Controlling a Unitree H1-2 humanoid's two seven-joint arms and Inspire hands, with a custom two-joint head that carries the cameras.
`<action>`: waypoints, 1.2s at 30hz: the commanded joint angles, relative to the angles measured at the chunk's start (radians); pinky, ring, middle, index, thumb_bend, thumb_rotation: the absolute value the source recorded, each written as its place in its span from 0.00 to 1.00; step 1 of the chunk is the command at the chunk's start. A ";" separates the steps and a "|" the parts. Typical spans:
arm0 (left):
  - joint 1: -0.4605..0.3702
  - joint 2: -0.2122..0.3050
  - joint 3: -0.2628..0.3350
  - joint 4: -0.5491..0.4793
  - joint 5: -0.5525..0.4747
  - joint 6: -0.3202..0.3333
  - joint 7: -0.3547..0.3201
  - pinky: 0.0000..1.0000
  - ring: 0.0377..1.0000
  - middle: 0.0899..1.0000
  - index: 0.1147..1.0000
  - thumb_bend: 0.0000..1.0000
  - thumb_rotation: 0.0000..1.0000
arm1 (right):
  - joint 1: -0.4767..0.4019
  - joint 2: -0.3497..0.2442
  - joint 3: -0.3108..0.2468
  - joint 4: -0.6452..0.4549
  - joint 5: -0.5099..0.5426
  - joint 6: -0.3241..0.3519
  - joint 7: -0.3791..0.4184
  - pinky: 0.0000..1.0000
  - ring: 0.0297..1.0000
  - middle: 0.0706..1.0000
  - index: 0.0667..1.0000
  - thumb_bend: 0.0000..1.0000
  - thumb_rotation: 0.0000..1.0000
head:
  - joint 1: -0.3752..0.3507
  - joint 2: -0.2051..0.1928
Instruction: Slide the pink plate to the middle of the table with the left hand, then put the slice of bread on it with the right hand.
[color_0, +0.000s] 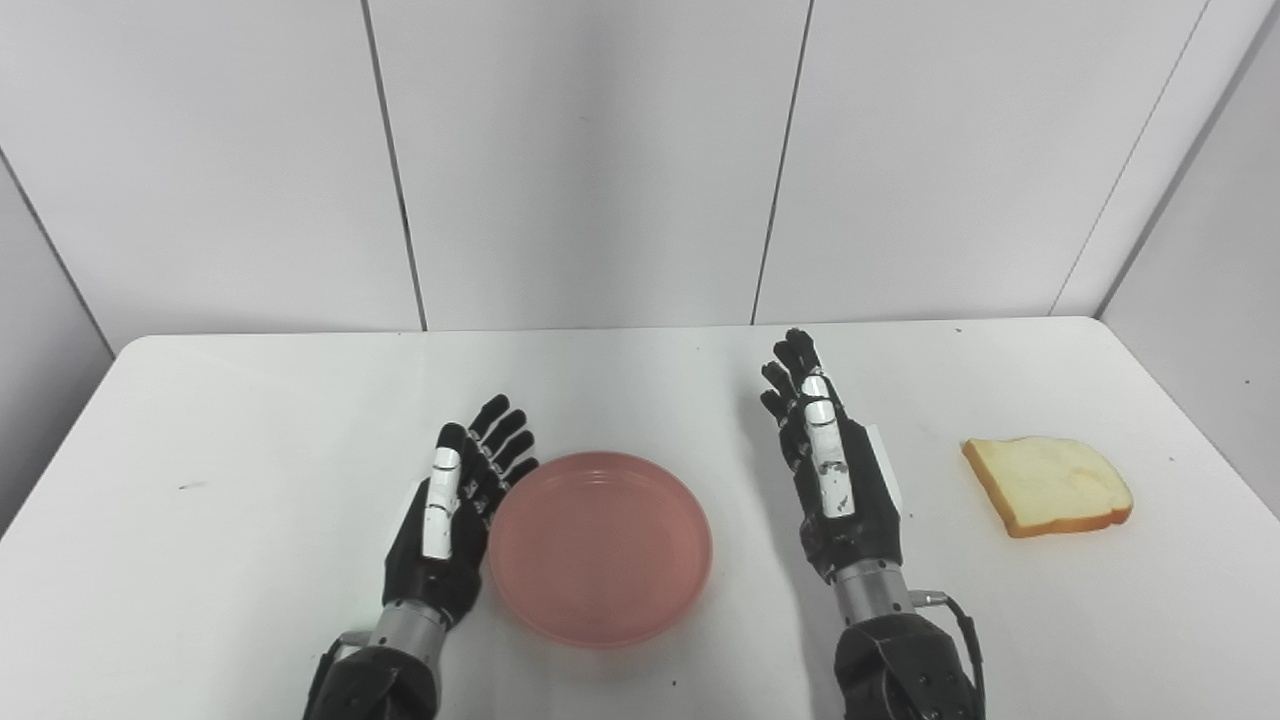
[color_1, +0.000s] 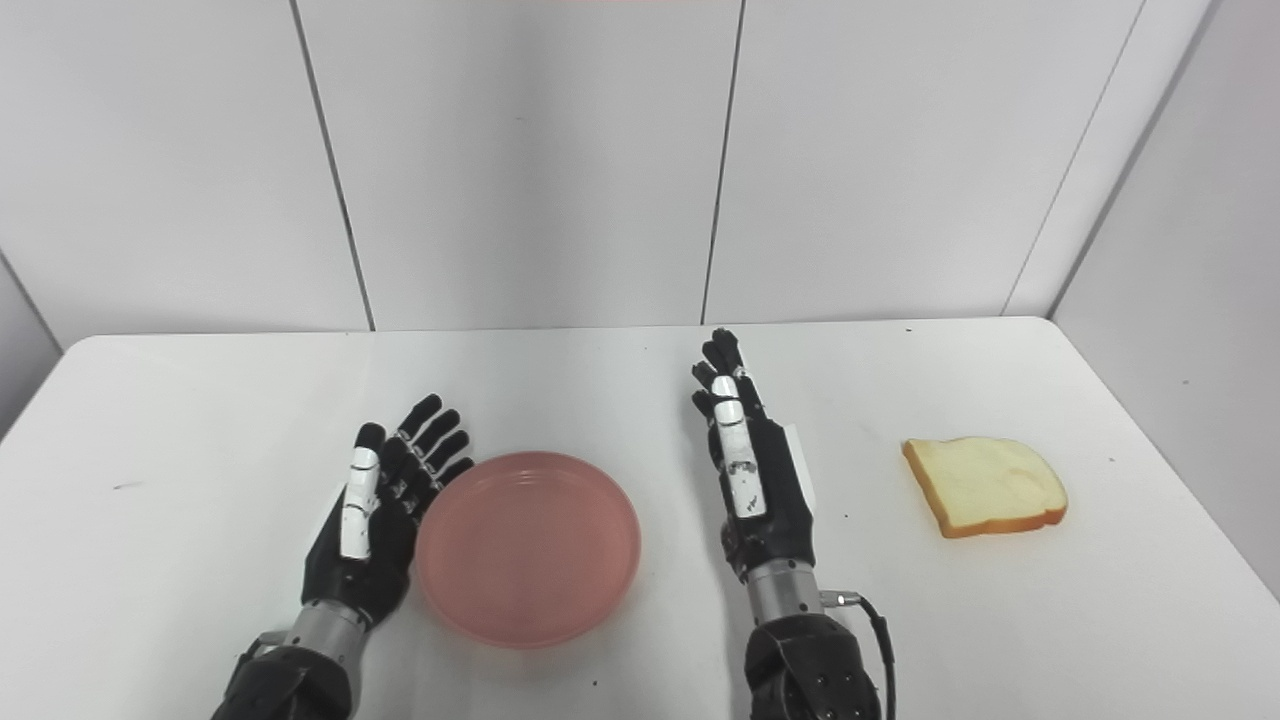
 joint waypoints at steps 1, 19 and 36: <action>-0.002 -0.030 -0.008 0.038 0.016 -0.056 0.012 0.88 0.91 0.91 0.88 0.75 0.94 | -0.019 -0.035 -0.015 -0.019 0.011 -0.027 0.026 1.00 0.96 0.97 0.98 0.66 0.92 | 0.003 -0.005; -0.061 -0.062 0.009 0.150 0.039 -0.133 0.048 0.91 0.92 0.91 0.87 0.75 0.94 | -0.081 -0.454 -0.183 -0.034 0.063 0.047 0.156 0.90 0.88 0.87 0.88 0.69 0.54 | -0.118 -0.037; -0.062 -0.007 0.025 0.109 0.015 -0.098 0.027 0.93 0.93 0.92 0.88 0.71 0.97 | -0.155 -0.904 -0.118 0.221 -0.262 0.070 0.301 0.91 0.92 0.88 0.86 0.91 0.36 | -0.301 -0.064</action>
